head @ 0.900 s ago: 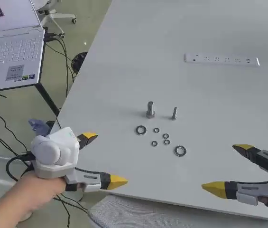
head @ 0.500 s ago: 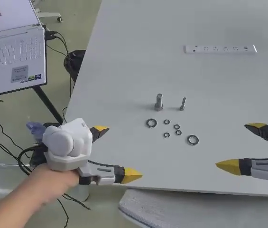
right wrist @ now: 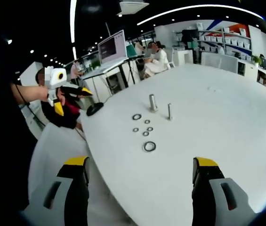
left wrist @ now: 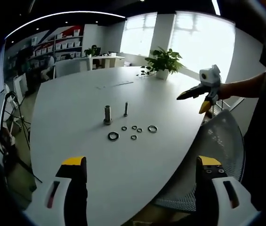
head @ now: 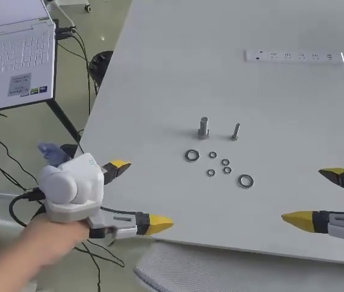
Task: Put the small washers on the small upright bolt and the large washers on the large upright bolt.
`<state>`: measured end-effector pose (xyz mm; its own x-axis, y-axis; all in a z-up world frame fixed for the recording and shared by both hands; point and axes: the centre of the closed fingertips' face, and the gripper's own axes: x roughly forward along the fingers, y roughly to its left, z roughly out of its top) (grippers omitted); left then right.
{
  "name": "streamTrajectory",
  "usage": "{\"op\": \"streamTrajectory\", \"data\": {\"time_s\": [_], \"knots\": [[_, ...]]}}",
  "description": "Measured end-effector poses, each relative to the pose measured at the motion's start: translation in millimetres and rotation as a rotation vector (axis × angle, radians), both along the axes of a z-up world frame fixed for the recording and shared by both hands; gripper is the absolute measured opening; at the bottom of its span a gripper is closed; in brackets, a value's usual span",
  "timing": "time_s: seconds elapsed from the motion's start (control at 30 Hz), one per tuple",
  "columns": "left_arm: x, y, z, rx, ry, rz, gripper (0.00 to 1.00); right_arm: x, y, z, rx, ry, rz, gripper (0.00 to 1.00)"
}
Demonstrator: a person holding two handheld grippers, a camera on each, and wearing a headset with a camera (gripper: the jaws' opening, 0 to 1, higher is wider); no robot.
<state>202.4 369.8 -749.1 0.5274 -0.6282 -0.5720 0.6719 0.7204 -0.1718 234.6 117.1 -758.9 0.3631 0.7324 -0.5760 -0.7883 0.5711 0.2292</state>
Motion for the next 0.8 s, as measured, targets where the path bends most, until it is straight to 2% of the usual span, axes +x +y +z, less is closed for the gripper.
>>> {"op": "streamTrajectory", "data": {"time_s": [0.07,0.2,0.33,0.47,0.53,0.8], "knots": [[8.1,-2.3,3.6,-0.009,-0.022,-0.008,0.97,0.3,3.6,-0.6,-0.008,-0.006,0.001,0.92],[17.7,-3.5,4.2,0.024,-0.032,-0.033,0.97,3.6,9.1,0.8,0.011,-0.006,-0.012,0.93],[23.4,-3.6,6.5,0.020,-0.039,-0.039,0.98,8.1,14.0,2.4,0.015,-0.013,-0.001,0.94],[25.0,-5.1,12.3,0.004,-0.041,-0.029,0.98,14.1,12.6,4.0,-0.022,-0.033,0.026,0.94],[25.3,-4.0,13.1,0.008,-0.044,-0.023,0.98,16.9,12.0,8.2,-0.016,-0.040,0.022,0.91],[23.3,-4.0,11.4,0.011,-0.035,-0.006,0.98,16.4,18.1,1.8,-0.039,-0.008,0.030,0.90]]}}
